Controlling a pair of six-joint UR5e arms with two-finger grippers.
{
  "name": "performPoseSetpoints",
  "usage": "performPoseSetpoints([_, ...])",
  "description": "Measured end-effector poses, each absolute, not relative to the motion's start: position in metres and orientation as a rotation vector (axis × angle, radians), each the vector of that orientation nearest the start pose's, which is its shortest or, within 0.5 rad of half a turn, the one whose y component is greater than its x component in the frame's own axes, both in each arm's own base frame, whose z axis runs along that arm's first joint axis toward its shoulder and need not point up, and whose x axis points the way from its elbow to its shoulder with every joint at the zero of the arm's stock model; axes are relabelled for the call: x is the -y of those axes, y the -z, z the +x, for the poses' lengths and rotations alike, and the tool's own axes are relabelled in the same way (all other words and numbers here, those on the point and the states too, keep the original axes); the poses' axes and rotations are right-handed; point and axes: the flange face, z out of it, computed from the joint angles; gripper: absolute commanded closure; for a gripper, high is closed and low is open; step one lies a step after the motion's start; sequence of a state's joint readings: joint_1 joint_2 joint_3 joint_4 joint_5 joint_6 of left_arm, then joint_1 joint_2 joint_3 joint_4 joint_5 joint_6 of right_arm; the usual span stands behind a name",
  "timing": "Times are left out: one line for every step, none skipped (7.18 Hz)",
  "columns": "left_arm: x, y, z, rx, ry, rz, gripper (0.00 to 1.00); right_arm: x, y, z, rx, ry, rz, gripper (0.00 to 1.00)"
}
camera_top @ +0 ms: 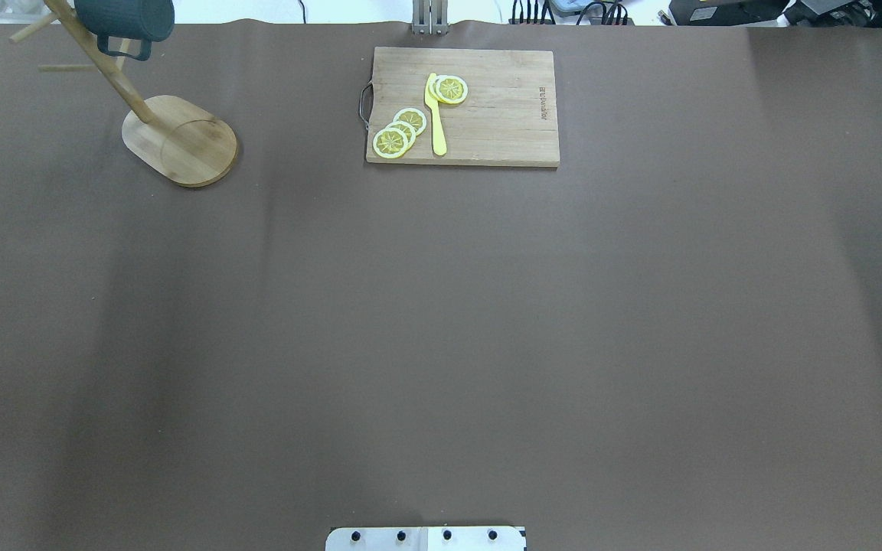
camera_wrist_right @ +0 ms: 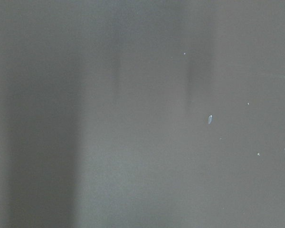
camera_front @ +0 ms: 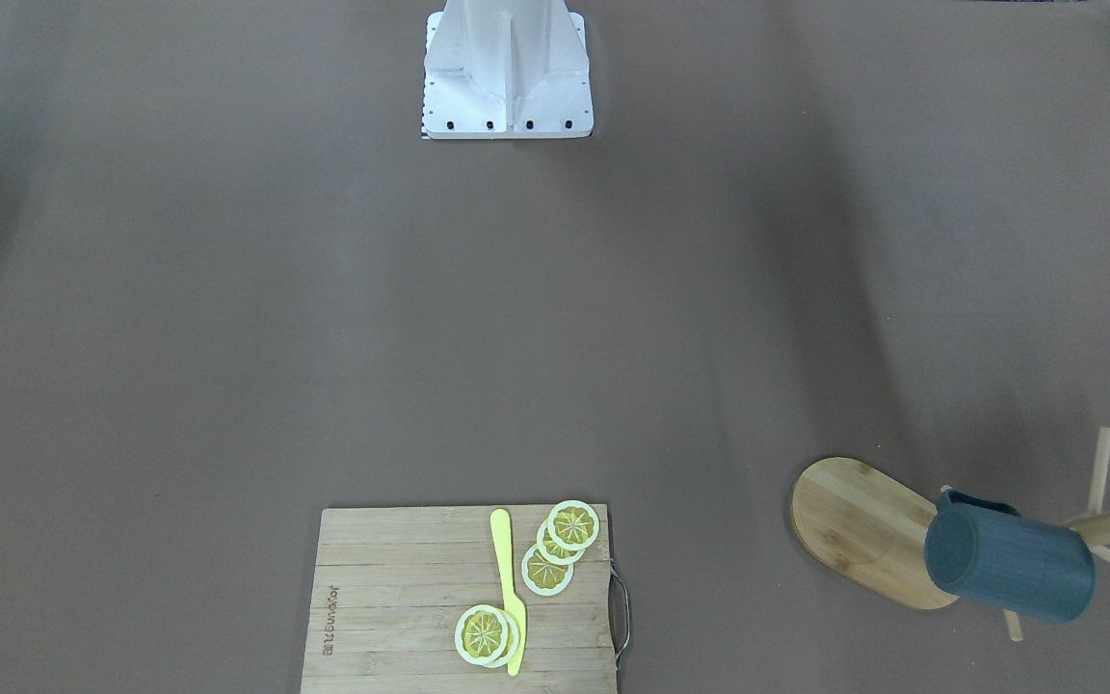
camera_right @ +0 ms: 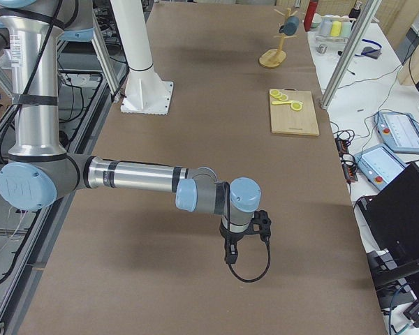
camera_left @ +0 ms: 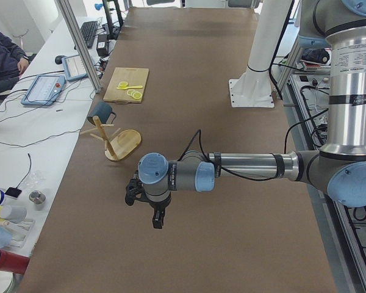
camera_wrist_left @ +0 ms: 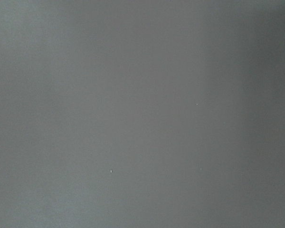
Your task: Hang cup on storage rack
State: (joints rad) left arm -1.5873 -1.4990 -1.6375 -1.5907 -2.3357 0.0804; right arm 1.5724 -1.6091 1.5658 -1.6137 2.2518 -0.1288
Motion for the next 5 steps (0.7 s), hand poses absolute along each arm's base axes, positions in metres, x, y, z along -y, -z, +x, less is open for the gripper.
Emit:
performPoseSetpoints([0.4571,-0.6548,-0.0724,-0.762,-0.07,0.059,0.01,0.4682,-0.6893,0.0713,0.685,0.093,-0.037,0.0])
performPoseSetpoints([0.4529,-0.6545,-0.0724,-0.762,-0.07,0.06,0.01,0.4683,-0.6891,0.0713,0.685,0.094,-0.036,0.0])
performPoseSetpoints([0.4503,-0.6563,-0.0726,-0.759,-0.068,0.056,0.01,0.4685,-0.6883,0.0712,0.686,0.094,-0.034,0.0])
performPoseSetpoints([0.4489,-0.6586,-0.073,-0.751,-0.065,0.051,0.01,0.4686,-0.6879,0.0712,0.686,0.096,-0.033,0.0])
performPoseSetpoints([0.4487,-0.6592,-0.0734,-0.743,-0.064,0.05,0.01,0.4684,-0.6877,0.0711,0.687,0.097,-0.032,0.0])
